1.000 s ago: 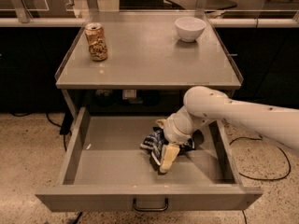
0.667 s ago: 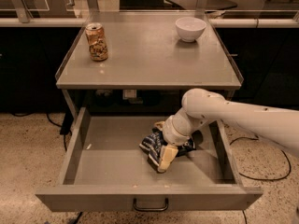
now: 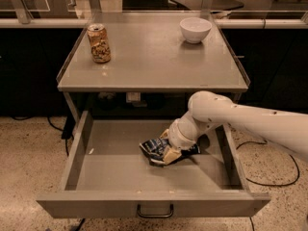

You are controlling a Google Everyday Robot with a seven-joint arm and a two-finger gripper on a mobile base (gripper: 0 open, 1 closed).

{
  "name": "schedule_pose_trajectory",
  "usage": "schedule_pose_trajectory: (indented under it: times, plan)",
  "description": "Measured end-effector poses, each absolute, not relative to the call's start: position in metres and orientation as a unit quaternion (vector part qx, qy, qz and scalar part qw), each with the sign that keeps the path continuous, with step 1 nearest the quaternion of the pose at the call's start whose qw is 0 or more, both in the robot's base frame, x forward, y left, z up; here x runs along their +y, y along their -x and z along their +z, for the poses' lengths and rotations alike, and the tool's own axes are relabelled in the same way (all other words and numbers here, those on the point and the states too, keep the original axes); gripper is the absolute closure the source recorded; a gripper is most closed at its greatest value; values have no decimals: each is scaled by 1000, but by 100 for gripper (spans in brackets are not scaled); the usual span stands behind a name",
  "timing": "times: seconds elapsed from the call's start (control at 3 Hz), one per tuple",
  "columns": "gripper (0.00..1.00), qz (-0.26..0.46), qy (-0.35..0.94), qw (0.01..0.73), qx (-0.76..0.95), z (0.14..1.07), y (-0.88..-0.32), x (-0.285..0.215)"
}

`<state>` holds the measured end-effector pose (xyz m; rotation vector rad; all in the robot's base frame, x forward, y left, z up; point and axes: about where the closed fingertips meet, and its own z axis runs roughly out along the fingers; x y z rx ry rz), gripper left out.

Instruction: Pick blue chip bag from top drawer and place on counter

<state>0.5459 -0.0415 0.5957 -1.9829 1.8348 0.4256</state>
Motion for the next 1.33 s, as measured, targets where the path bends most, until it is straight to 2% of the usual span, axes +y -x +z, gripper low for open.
schedule_pose_trajectory:
  times: [0.33, 0.67, 1.33]
  plan:
    - [100, 152, 710, 202, 657, 596, -546, -41]
    - [100, 155, 711, 205, 655, 600, -543, -43]
    - [100, 109, 727, 235, 636, 691, -561, -60]
